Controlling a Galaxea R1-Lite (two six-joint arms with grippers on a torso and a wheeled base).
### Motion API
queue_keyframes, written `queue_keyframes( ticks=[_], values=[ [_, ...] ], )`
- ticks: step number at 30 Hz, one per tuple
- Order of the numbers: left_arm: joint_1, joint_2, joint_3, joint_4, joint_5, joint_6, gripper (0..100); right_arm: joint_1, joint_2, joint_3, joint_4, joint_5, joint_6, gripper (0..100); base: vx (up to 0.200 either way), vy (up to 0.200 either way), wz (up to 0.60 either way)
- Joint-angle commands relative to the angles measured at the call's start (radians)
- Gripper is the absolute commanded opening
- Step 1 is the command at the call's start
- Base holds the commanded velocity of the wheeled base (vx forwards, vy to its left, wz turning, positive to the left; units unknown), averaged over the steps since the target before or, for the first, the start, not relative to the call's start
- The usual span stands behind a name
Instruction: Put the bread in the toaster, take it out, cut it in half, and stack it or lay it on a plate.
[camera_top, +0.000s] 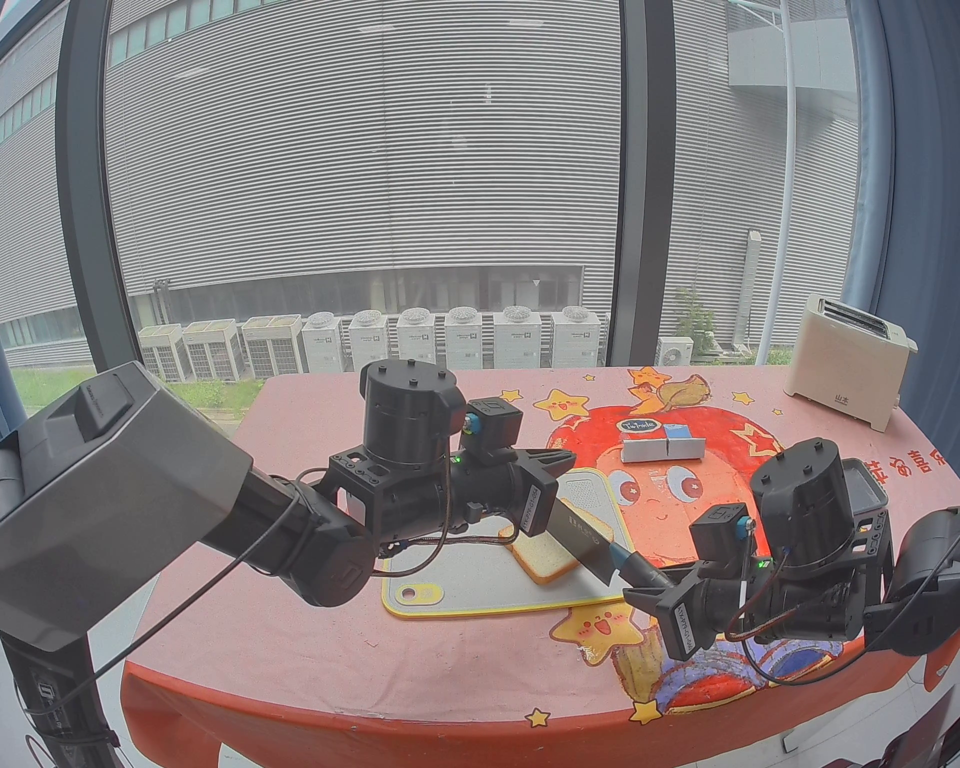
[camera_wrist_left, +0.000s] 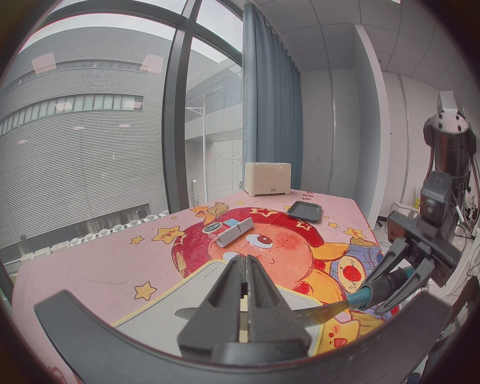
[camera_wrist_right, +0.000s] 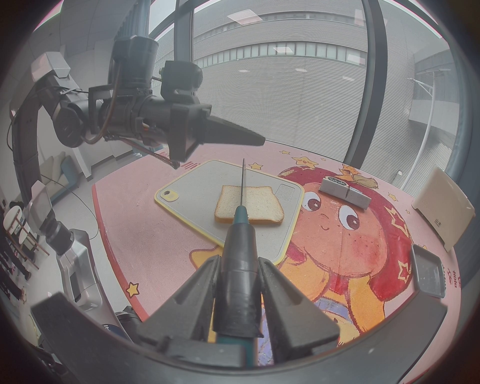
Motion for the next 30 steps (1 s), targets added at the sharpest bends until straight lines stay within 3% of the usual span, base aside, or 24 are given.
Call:
queue_keyframes(
  ticks=[1, 13, 30],
  values=[
    [-0.004, 0.050, 0.004, -0.006, 0.000, 0.001, 0, -0.001, -0.002, 0.000, 0.000, 0.001, 0.000, 0, 0.000, 0.000, 0.00],
    [-0.030, 0.050, 0.027, -0.095, 0.000, -0.022, 0, -0.003, 0.002, 0.000, 0.000, -0.001, 0.001, 0, 0.000, 0.000, 0.00],
    [-0.036, 0.055, 0.099, -0.153, -0.004, -0.024, 0, 0.002, 0.004, -0.005, 0.002, -0.009, 0.003, 0, 0.000, 0.000, 0.00]
  ],
)
